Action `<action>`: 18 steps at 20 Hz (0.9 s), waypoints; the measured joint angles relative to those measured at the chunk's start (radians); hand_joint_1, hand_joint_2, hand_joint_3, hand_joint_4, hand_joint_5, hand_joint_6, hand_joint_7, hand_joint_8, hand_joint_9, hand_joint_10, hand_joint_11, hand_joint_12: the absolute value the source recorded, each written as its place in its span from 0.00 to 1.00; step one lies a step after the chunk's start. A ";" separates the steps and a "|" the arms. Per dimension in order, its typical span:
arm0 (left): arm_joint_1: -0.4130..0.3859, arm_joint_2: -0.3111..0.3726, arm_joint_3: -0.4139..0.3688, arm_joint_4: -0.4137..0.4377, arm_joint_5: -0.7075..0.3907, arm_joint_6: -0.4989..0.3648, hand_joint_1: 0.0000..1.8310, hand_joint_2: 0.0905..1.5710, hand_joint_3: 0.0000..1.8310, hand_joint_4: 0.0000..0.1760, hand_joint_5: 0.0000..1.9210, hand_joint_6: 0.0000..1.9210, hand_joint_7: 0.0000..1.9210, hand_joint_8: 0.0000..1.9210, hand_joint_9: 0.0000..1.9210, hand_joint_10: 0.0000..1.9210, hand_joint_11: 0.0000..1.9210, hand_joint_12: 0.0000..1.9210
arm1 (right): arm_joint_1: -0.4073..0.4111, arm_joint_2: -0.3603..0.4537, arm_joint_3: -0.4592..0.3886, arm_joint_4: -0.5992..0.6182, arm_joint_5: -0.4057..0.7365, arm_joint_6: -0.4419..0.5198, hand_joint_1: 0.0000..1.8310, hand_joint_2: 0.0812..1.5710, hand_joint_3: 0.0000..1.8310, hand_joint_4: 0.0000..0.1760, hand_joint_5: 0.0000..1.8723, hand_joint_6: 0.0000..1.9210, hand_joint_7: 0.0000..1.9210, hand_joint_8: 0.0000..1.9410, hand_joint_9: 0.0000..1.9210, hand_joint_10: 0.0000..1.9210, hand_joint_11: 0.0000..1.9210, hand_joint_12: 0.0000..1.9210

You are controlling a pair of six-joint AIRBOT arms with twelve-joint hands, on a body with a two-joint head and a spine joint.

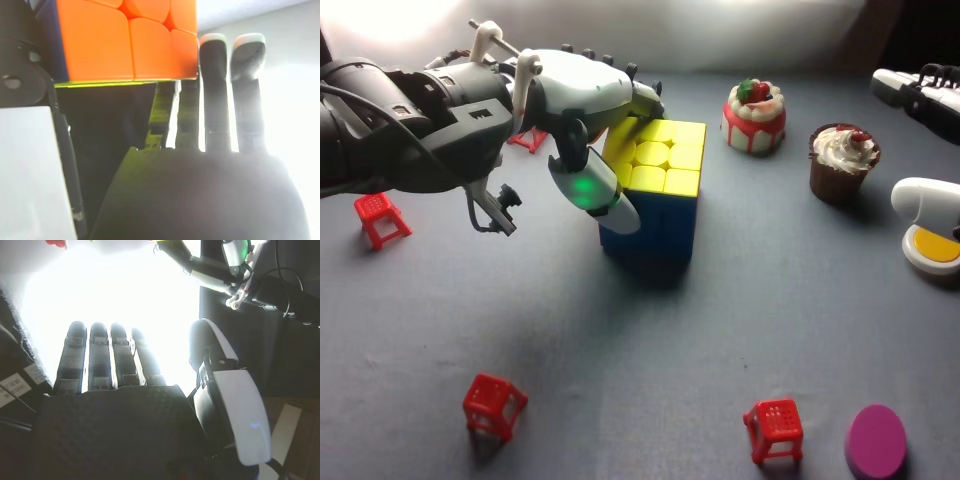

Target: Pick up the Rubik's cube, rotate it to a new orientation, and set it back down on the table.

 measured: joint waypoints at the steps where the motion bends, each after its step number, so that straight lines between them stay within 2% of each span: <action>1: 0.003 0.010 -0.009 0.000 -0.006 0.001 0.58 0.55 0.54 0.21 0.34 0.99 0.36 0.99 0.46 1.00 0.52 1.00 | 0.000 0.000 0.005 -0.013 0.011 0.000 0.10 0.88 0.00 0.00 0.00 0.00 0.00 0.00 0.00 0.00 0.00 0.52; 2: 0.003 0.016 -0.015 0.000 -0.007 0.002 0.60 0.49 0.62 0.27 0.37 0.98 0.39 1.00 0.50 1.00 0.57 1.00 | -0.002 0.000 0.009 -0.019 0.016 0.000 0.08 0.89 0.00 0.00 0.00 0.00 0.00 0.00 0.00 0.00 0.00 0.58; 3: 0.005 0.027 -0.023 0.000 -0.015 0.004 0.54 0.51 0.61 0.00 0.37 0.99 0.47 1.00 0.53 1.00 0.59 1.00 | -0.002 0.000 0.010 -0.021 0.020 0.000 0.12 0.89 0.00 0.00 0.00 0.00 0.00 0.00 0.01 0.00 0.00 0.55; 4: 0.007 0.037 -0.032 0.002 -0.023 0.005 0.51 0.52 0.60 0.00 0.36 1.00 0.49 1.00 0.54 1.00 0.60 1.00 | -0.002 0.000 0.014 -0.032 0.022 0.000 0.09 0.90 0.00 0.00 0.00 0.00 0.00 0.00 0.01 0.01 0.00 0.48; 5: 0.007 0.047 -0.040 0.001 -0.036 0.004 0.52 0.52 0.60 0.00 0.36 1.00 0.51 1.00 0.55 1.00 0.61 1.00 | -0.002 0.000 0.015 -0.040 0.029 0.000 0.05 0.92 0.00 0.00 0.00 0.00 0.00 0.00 0.01 0.00 0.00 0.41; 6: 0.007 0.055 -0.050 0.002 -0.050 0.006 0.59 0.45 0.68 0.07 0.41 0.98 0.44 1.00 0.56 1.00 0.60 1.00 | 0.000 0.000 0.016 -0.046 0.035 0.000 0.03 0.94 0.00 0.00 0.00 0.00 0.00 0.00 0.00 0.00 0.00 0.27; 7: 0.007 0.059 -0.051 0.003 -0.063 0.003 0.54 0.48 0.65 0.00 0.39 1.00 0.50 1.00 0.56 1.00 0.61 1.00 | 0.003 -0.001 0.019 -0.053 0.038 0.001 0.02 0.94 0.00 0.00 0.00 0.00 0.00 0.00 0.00 0.00 0.00 0.11; 8: 0.007 0.072 -0.064 0.005 -0.094 -0.004 0.59 0.46 0.68 0.13 0.40 1.00 0.44 1.00 0.56 1.00 0.60 1.00 | 0.006 -0.005 0.027 -0.058 0.048 0.000 0.01 0.94 0.00 0.00 0.00 0.00 0.00 0.00 0.00 0.00 0.00 0.07; 9: 0.008 0.076 -0.064 0.005 -0.109 -0.014 0.60 0.44 0.70 0.32 0.41 1.00 0.43 1.00 0.57 1.00 0.62 1.00 | 0.011 -0.011 0.038 -0.066 0.050 0.000 0.00 0.94 0.00 0.00 0.00 0.00 0.00 0.00 0.00 0.00 0.00 0.05; 11: 0.010 0.084 -0.074 0.030 -0.132 -0.042 0.62 0.41 0.75 0.50 0.44 1.00 0.45 1.00 0.59 1.00 0.63 1.00 | 0.018 -0.027 0.063 -0.080 0.056 0.000 0.00 0.94 0.00 0.00 0.00 0.00 0.00 0.00 0.02 0.01 0.01 0.01; 12: 0.014 0.091 -0.079 0.035 -0.150 -0.056 0.62 0.39 0.77 0.50 0.45 0.99 0.46 1.00 0.62 1.00 0.66 1.00 | 0.026 -0.037 0.074 -0.093 0.054 0.000 0.00 0.95 0.00 0.00 0.00 0.00 0.00 0.00 0.02 0.01 0.01 0.01; 13: 0.018 0.097 -0.085 0.041 -0.163 -0.071 0.56 0.45 0.70 0.00 0.41 1.00 0.55 1.00 0.62 1.00 0.66 1.00 | 0.029 -0.048 0.086 -0.100 0.055 0.000 0.00 0.95 0.00 0.00 0.00 0.00 0.00 0.00 0.03 0.01 0.00 0.20; 14: 0.021 0.108 -0.095 0.058 -0.188 -0.086 0.61 0.40 0.75 0.23 0.44 1.00 0.48 1.00 0.62 1.00 0.67 1.00 | 0.043 -0.064 0.103 -0.116 0.051 0.001 0.00 0.96 0.00 0.00 0.00 0.00 0.00 0.00 0.03 0.02 0.00 0.24; 15: 0.021 0.112 -0.100 0.066 -0.196 -0.092 0.55 0.43 0.72 0.00 0.42 1.00 0.57 1.00 0.63 1.00 0.68 1.00 | 0.050 -0.072 0.114 -0.122 0.050 0.000 0.00 0.95 0.00 0.00 0.00 0.00 0.00 0.00 0.02 0.01 0.00 0.20; 16: 0.021 0.118 -0.108 0.077 -0.217 -0.101 0.63 0.48 0.55 0.00 0.55 1.00 0.61 1.00 0.65 1.00 0.70 1.00 | 0.061 -0.087 0.132 -0.135 0.051 0.000 0.00 0.95 0.00 0.00 0.00 0.00 0.00 0.00 0.01 0.01 0.00 0.19; 17: 0.022 0.124 -0.110 0.081 -0.233 -0.106 0.70 0.50 0.46 0.00 0.59 1.00 0.64 1.00 0.67 1.00 0.73 1.00 | 0.069 -0.097 0.143 -0.145 0.055 0.000 0.00 0.96 0.00 0.00 0.00 0.00 0.00 0.00 0.02 0.01 0.00 0.19; 18: 0.024 0.128 -0.116 0.084 -0.256 -0.113 0.71 0.51 0.44 0.00 0.60 1.00 0.65 1.00 0.68 1.00 0.73 1.00 | 0.079 -0.109 0.159 -0.156 0.056 0.000 0.00 0.96 0.00 0.00 0.00 0.00 0.00 0.00 0.03 0.01 0.00 0.19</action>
